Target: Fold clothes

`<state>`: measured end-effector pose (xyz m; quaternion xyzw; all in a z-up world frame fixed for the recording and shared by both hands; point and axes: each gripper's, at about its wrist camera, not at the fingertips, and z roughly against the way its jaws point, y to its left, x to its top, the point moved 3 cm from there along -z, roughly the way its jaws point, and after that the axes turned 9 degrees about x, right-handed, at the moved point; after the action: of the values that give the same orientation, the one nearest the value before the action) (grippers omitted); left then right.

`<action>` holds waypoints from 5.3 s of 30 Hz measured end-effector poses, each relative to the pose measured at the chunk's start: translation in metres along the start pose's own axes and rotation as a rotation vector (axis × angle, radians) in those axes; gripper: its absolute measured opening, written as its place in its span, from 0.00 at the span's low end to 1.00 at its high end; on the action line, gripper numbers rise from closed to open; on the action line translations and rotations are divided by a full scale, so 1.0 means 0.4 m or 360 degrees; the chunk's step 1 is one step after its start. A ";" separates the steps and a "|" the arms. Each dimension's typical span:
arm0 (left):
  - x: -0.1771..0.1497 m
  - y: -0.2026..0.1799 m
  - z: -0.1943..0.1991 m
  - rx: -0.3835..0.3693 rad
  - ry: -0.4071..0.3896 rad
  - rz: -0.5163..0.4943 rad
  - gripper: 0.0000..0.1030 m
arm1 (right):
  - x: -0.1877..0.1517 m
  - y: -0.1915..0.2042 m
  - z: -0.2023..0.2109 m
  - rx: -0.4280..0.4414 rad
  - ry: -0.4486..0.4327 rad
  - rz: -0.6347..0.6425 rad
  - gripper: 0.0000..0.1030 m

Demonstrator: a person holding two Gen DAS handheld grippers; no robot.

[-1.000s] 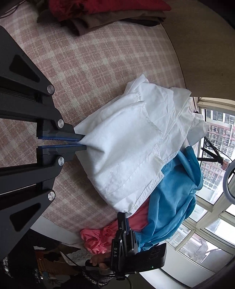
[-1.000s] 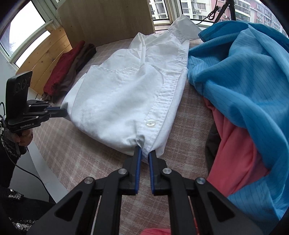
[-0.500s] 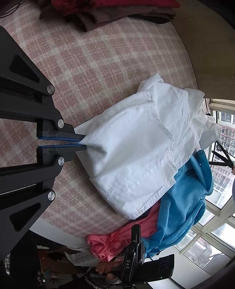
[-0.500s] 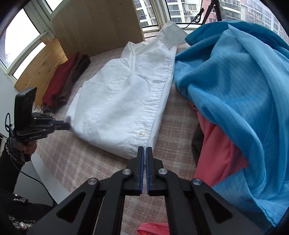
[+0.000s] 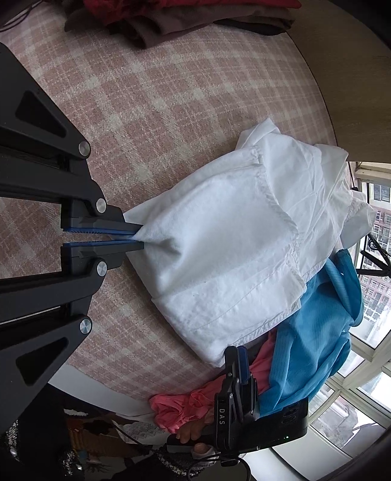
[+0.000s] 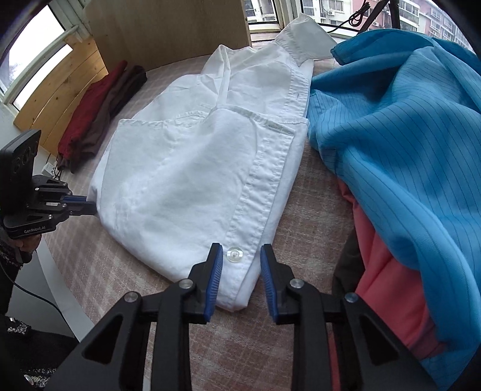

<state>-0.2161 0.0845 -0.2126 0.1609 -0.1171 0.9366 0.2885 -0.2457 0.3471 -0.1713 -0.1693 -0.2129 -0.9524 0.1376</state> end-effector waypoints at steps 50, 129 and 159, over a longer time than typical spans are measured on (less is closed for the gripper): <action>-0.029 0.058 0.095 -0.0028 0.0025 0.0114 0.05 | -0.010 -0.029 0.198 -0.0302 -0.0214 -0.0064 0.02; 0.391 -0.017 0.106 0.0200 -0.0514 -0.0454 0.06 | 0.373 0.075 0.111 -0.0340 -0.0669 0.0098 0.04; 0.133 -0.021 0.021 0.0104 -0.0376 -0.0199 0.06 | 0.596 0.285 -0.246 -0.0237 0.0250 0.0786 0.04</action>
<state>-0.2508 0.1155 -0.1840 0.2864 -0.1094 0.8947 0.3250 -0.4491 0.1580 -0.1233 -0.1512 -0.0831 -0.9132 0.3692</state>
